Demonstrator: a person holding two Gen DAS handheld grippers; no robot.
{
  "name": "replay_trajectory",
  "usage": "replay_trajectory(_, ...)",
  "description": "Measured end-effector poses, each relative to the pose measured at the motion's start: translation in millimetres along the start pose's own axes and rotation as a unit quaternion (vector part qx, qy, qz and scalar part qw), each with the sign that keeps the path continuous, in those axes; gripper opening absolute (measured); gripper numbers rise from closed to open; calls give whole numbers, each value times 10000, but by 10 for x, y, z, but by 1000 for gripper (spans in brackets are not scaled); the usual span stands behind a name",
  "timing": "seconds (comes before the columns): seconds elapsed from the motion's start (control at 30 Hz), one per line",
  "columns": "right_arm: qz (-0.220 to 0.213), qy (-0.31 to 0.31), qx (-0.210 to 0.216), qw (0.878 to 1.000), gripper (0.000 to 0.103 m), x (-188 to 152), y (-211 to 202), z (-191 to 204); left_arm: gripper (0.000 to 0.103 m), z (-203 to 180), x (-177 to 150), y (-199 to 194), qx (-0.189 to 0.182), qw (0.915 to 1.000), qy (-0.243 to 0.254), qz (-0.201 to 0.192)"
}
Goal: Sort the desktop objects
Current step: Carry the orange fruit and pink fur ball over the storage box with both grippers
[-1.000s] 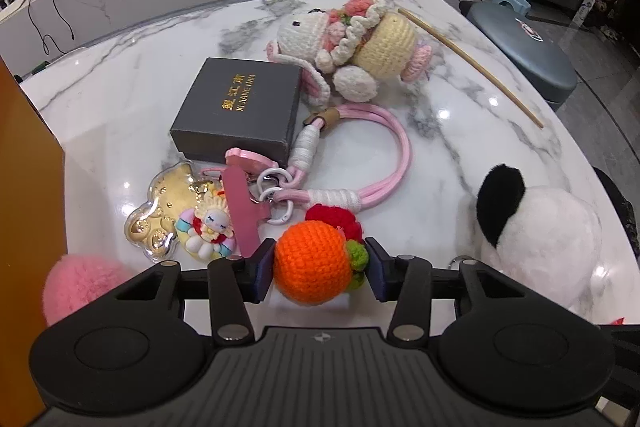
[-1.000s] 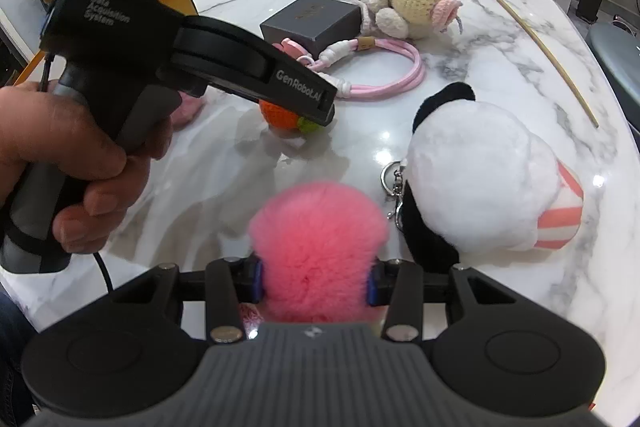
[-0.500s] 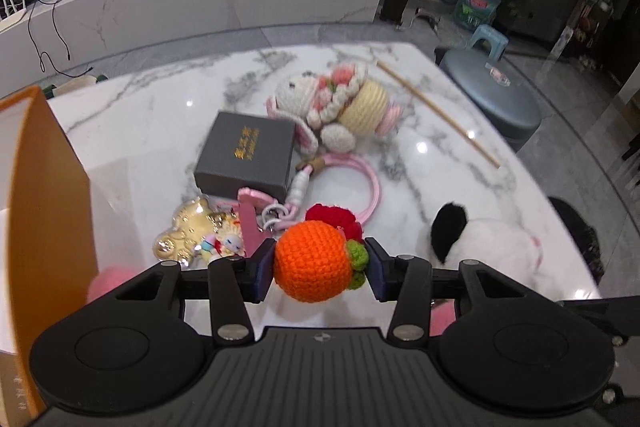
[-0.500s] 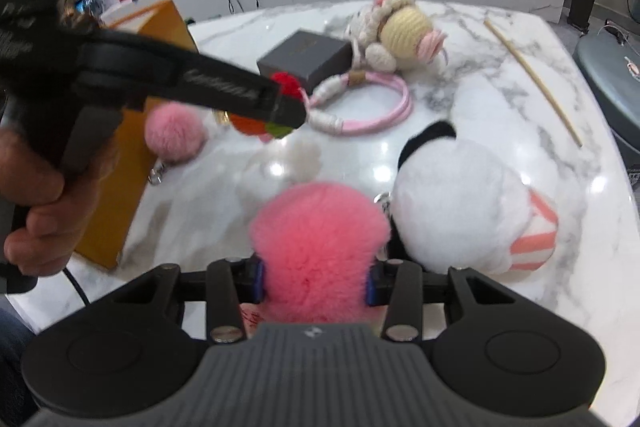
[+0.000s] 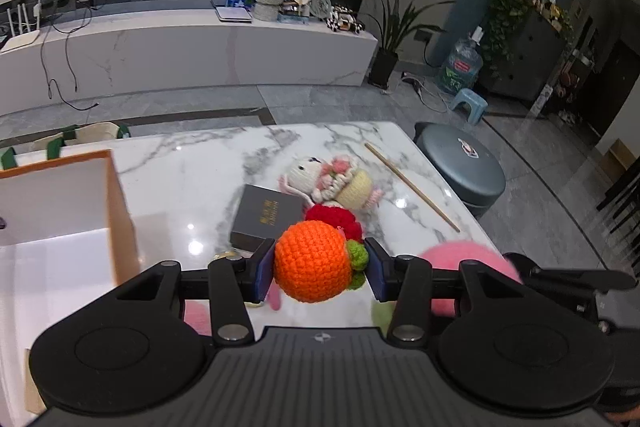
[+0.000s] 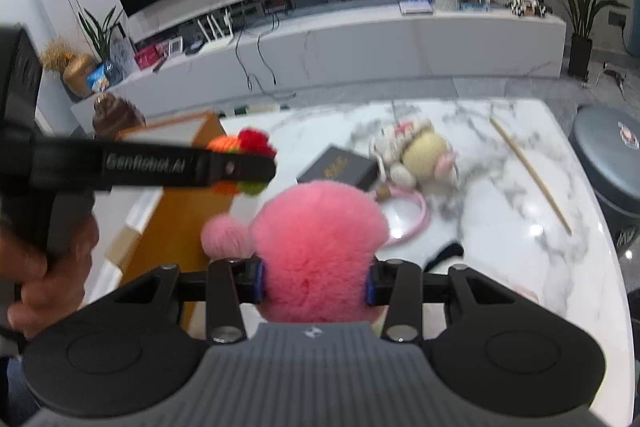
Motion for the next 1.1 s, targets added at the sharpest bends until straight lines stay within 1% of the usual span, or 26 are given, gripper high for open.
replay_trajectory(0.13,-174,-107,33,9998,44,133,-43,181,53,178,-16,-156,52,9999,-124,-65)
replay_trajectory(0.3,-279,-255,78,9993,44,258,-31,420,53,433,-53,-326,225,9994,-266,-86)
replay_trajectory(0.63,-626,-623,483,9949,44,524,-86,1040,53,988,-121,-653,521,9964,-642,-210)
replay_trajectory(0.77,-625,-727,606,9935,44,559,-32,1246,53,1185,-145,-744,619,9950,-756,-209)
replay_trajectory(0.9,-586,-831,723,9922,44,584,49,1414,53,1393,-180,-771,753,9932,-882,-93)
replay_trajectory(1.1,-432,-1029,847,9901,44,541,176,1599,53,1558,-266,-770,902,9922,-865,31)
Point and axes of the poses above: each gripper's, at about its wrist camera, not at the fingertips, and y roughly the way its jaws point, z to its left, x to its top, the point moved 2 cm from there along y, roughly the way its jaws point, and after that the axes turned 9 degrees about z, right-handed, at the moved point
